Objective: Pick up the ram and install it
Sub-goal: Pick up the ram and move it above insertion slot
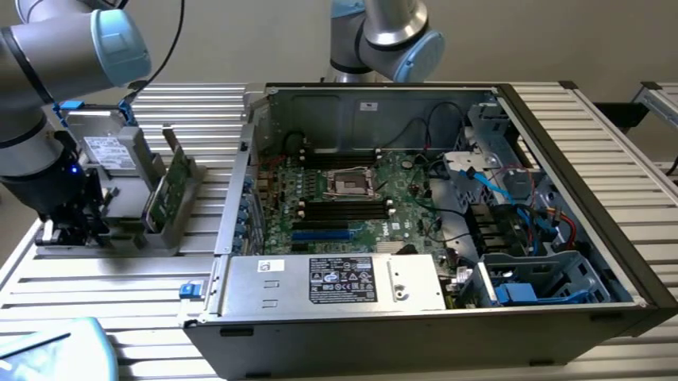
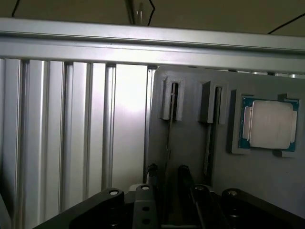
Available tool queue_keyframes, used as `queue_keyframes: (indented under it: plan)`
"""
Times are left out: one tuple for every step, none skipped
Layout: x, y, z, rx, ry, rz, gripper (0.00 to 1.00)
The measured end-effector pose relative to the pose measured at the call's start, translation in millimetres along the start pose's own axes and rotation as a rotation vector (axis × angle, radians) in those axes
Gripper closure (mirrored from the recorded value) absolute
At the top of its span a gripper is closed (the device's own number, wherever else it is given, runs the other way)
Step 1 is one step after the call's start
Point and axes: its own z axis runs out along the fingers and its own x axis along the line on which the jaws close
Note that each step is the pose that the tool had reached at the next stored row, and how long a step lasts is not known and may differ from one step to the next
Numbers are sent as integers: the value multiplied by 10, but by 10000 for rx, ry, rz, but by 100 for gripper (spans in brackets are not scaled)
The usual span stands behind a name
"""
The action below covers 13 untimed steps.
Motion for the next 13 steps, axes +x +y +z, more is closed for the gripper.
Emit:
queue_keyframes:
  plan:
    - [0,0,2,-3,0,1,69]
    - [1,-2,8,-1,-3,-2,69]
    - [1,-2,16,-2,-3,-2,69]
    - [1,-2,18,-3,-2,-2,69]
    - [1,-2,18,-6,-2,-2,69]
    - [1,-2,18,-12,-2,-2,69]
    - [1,-2,18,-14,-2,-2,69]
    - [1,-2,19,-15,-3,-1,69]
    - [1,-2,20,-15,-4,-2,69]
    - [1,-2,19,-18,-3,-1,69]
    - [1,-2,20,-19,-3,-1,69]
    - [1,-2,20,-20,-3,-1,71]
    - [1,-2,20,-21,-4,-1,71]
